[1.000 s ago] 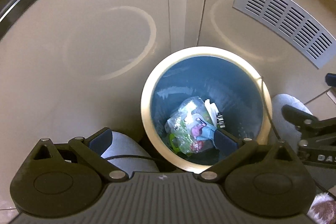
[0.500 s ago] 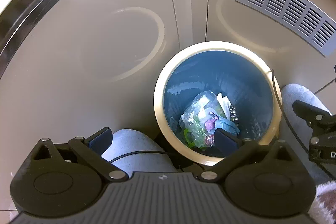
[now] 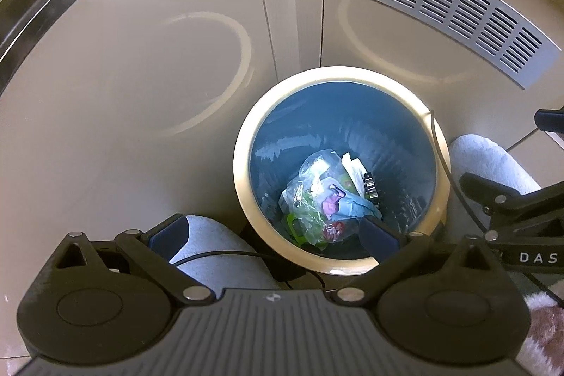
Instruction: Collect trash
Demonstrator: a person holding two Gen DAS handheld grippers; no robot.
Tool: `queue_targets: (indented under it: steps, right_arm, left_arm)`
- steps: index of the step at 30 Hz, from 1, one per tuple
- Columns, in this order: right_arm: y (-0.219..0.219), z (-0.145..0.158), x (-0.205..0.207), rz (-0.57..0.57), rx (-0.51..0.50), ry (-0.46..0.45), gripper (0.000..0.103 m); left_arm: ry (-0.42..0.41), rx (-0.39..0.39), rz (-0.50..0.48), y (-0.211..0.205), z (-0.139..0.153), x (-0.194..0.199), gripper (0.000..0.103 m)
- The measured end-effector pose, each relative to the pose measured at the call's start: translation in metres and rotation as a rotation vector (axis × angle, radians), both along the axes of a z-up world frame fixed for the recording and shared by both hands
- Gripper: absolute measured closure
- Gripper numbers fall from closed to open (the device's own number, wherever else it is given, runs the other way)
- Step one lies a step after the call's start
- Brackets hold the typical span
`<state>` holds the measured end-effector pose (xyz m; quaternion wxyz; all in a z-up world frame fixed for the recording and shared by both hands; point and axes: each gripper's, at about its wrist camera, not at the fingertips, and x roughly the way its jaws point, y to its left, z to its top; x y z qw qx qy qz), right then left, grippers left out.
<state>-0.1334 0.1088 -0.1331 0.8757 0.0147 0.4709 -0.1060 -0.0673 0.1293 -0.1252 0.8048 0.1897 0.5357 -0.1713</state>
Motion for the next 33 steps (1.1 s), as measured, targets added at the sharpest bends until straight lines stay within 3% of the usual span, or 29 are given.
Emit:
queue_targets:
  steps: [33]
  right_arm:
    - [-0.0022, -0.0042, 0.0005, 0.000, 0.002, 0.002, 0.000]
  left_arm:
    - [-0.023, 0.010, -0.021, 0.0044, 0.0073, -0.0061, 0.000]
